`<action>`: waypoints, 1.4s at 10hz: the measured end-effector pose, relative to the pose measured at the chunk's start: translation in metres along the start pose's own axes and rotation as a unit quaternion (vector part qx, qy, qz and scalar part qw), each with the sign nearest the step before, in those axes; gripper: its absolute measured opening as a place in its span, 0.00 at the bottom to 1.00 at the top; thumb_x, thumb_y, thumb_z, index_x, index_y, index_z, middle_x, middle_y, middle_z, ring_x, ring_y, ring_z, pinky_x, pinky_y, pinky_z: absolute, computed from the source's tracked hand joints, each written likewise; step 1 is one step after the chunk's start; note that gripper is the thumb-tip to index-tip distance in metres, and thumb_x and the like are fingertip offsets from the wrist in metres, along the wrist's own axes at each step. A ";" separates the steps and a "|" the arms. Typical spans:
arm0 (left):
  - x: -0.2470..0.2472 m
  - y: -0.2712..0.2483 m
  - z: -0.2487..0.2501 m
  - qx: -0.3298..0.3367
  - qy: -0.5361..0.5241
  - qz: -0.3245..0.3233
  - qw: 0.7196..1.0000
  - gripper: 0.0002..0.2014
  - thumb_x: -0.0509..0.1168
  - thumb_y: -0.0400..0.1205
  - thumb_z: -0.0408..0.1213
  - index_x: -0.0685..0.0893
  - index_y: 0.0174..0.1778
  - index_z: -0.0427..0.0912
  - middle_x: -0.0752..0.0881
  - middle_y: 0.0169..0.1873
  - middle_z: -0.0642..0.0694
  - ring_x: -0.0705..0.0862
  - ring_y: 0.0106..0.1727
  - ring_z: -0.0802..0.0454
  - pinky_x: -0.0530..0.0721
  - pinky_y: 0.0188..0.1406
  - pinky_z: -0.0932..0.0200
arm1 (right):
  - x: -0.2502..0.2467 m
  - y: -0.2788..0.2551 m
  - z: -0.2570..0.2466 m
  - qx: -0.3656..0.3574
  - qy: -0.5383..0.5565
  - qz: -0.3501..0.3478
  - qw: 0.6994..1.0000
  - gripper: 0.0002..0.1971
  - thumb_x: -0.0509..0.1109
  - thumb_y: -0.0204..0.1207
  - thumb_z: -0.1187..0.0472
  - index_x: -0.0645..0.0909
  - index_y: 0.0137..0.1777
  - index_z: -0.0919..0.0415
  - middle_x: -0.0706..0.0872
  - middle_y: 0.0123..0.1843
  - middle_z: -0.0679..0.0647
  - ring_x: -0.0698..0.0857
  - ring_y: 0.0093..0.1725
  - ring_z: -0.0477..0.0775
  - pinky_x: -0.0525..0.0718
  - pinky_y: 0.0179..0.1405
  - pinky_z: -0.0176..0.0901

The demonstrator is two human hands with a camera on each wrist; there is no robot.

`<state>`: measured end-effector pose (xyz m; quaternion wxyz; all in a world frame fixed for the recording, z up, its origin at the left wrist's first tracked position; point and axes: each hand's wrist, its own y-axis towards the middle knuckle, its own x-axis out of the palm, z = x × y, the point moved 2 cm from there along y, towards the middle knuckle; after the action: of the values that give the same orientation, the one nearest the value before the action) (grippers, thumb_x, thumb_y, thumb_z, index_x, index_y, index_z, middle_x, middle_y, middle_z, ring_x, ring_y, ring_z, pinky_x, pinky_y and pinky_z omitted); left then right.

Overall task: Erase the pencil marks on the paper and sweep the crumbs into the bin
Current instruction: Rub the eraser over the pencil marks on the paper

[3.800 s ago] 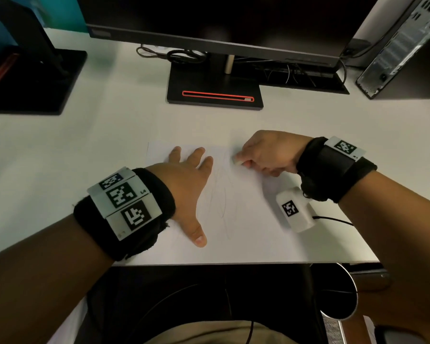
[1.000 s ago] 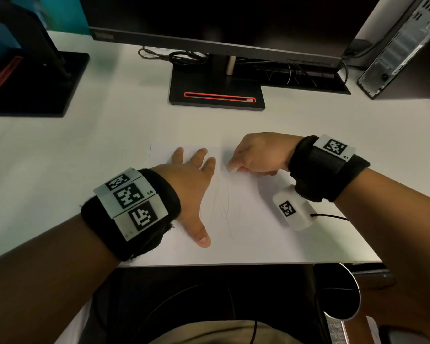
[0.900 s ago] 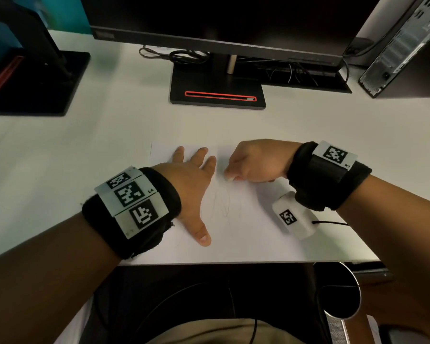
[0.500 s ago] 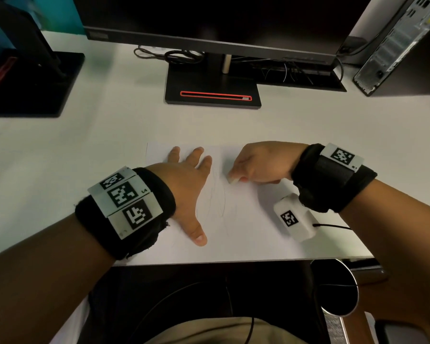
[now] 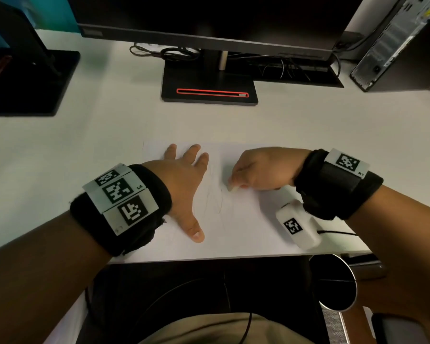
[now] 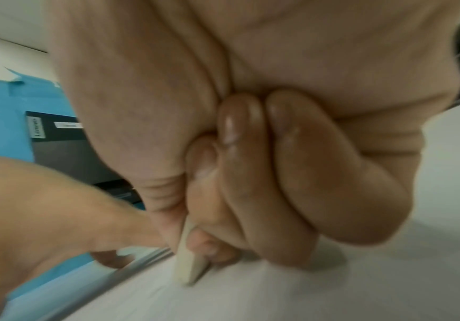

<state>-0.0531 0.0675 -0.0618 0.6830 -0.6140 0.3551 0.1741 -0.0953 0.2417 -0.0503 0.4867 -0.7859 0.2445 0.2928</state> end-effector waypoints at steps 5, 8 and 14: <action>0.000 0.000 0.000 -0.005 0.008 0.001 1.000 0.80 0.79 0.54 0.72 0.24 0.82 0.49 0.22 0.81 0.52 0.28 0.83 0.36 0.60 0.79 0.29 | 0.021 -0.019 0.000 -0.055 -0.035 -0.028 0.997 0.21 0.66 0.87 0.49 0.73 0.33 0.57 0.71 0.30 0.51 0.69 0.31 0.51 0.73 0.39 0.46; 0.001 0.002 -0.001 -0.006 0.003 0.010 1.000 0.80 0.79 0.53 0.72 0.25 0.83 0.50 0.23 0.82 0.53 0.28 0.83 0.37 0.60 0.80 0.30 | 0.028 -0.026 0.000 -0.074 -0.037 -0.040 0.996 0.20 0.65 0.87 0.49 0.76 0.35 0.58 0.74 0.31 0.51 0.71 0.33 0.50 0.75 0.41 0.47; 0.001 0.000 0.000 -0.004 0.008 0.020 1.000 0.80 0.78 0.53 0.73 0.26 0.83 0.49 0.24 0.82 0.51 0.31 0.84 0.36 0.61 0.80 0.31 | 0.038 -0.035 -0.004 -0.086 -0.052 -0.047 0.994 0.22 0.65 0.87 0.48 0.74 0.32 0.57 0.74 0.27 0.47 0.72 0.30 0.50 0.73 0.37 0.45</action>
<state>-0.0529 0.0676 -0.0627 0.6736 -0.6112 0.3725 0.1843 -0.0441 0.2488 -0.0536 0.4426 -0.8192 0.1551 0.3302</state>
